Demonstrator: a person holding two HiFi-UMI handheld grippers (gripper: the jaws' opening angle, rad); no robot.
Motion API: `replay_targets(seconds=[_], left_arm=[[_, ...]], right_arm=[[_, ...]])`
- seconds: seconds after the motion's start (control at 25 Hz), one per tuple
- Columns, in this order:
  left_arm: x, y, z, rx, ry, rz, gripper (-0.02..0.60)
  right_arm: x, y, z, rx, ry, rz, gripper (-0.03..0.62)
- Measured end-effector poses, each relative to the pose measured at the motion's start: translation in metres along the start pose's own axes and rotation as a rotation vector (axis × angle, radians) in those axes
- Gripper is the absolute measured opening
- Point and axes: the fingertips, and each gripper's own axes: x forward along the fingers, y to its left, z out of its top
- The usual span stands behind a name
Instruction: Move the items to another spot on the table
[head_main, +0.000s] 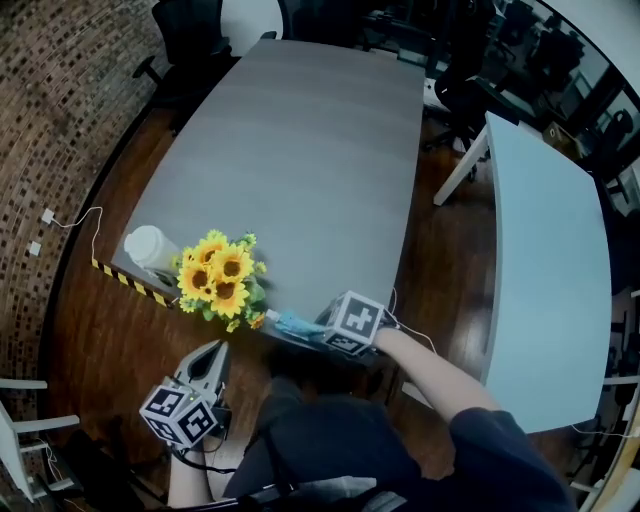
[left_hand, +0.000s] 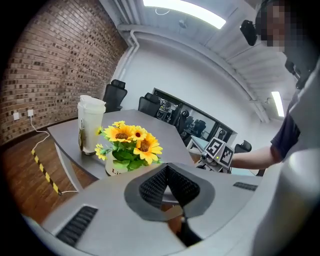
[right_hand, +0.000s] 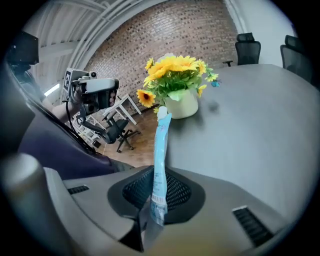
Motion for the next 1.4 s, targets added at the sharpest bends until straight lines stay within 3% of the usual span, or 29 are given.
replay_targets(seconds=[0.24, 0.48, 0.76, 0.88, 0.96, 1.2, 1.4], left_arm=[[0.01, 0.03, 0.004, 0.01, 0.033, -0.02, -0.005], [0.014, 0.046, -0.002, 0.023, 0.067, -0.002, -0.005], [0.015, 0.042, -0.009, 0.034, 0.092, 0.003, -0.005], [0.011, 0.043, -0.011, 0.033, 0.09, 0.023, -0.005], [0.008, 0.043, -0.013, 0.032, 0.089, 0.037, -0.005], [0.001, 0.037, -0.02, 0.033, 0.081, 0.065, -0.005], [-0.001, 0.028, -0.025, 0.027, 0.086, 0.064, -0.005]], right_arm=[[0.022, -0.019, -0.004, 0.026, 0.075, -0.018, 0.055], [0.024, -0.032, 0.003, 0.059, 0.038, -0.021, 0.057], [0.025, -0.035, 0.007, -0.026, 0.015, -0.041, 0.078], [0.022, -0.042, 0.007, -0.072, -0.002, -0.081, 0.132], [0.019, -0.044, 0.01, -0.084, -0.036, -0.101, 0.196], [-0.003, -0.055, 0.026, -0.106, -0.178, -0.181, 0.196], [-0.039, -0.049, 0.056, 0.012, -0.4, -0.172, 0.196]])
